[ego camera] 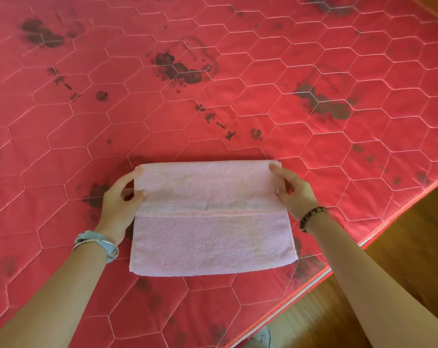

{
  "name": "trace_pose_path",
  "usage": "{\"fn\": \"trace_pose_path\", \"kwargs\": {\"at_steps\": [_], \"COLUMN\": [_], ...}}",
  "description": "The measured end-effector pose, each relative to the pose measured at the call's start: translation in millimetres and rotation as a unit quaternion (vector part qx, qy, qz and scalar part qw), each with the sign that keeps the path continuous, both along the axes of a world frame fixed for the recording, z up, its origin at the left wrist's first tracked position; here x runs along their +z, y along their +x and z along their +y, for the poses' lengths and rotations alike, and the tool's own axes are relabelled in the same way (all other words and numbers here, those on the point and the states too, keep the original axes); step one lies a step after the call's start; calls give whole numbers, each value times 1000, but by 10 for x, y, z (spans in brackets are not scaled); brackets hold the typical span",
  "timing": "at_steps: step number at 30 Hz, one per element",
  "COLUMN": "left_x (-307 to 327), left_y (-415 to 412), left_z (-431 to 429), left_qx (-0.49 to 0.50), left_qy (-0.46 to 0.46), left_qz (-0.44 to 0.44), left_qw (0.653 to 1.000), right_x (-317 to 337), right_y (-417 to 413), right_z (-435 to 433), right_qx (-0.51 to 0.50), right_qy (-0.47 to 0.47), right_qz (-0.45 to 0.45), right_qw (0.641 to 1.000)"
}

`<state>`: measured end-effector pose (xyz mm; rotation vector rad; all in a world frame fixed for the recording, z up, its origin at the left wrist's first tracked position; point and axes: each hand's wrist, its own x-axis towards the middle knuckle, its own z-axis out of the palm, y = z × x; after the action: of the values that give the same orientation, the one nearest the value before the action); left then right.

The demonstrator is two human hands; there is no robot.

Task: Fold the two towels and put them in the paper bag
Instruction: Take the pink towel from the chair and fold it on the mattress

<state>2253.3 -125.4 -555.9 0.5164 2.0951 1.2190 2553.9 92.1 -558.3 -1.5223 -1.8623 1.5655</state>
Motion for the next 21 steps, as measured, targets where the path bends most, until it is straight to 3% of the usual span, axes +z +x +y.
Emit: {"fn": "trace_pose_path", "kwargs": {"at_steps": [6, 10, 14, 17, 21], "left_x": [-12, -18, 63, 148, 233], "left_y": [-69, -230, -317, -292, -229], "left_z": [45, 118, 202, 230, 141], "left_qx": [43, 50, -20, -69, -39], "left_qy": [7, -14, -47, -58, -6], "left_qz": [-24, -81, -120, -117, -97], "left_qw": [999, 995, 991, 989, 994], "right_x": [35, 75, 110, 147, 290], "right_y": [-64, -98, -132, -113, -62], "right_z": [79, 193, 214, 219, 162], "right_qx": [-15, -47, -72, -24, 31], "right_qy": [47, -18, -66, -77, -14], "right_qz": [-35, -17, -26, -52, -57], "right_qw": [998, 999, 995, 995, 998]}}
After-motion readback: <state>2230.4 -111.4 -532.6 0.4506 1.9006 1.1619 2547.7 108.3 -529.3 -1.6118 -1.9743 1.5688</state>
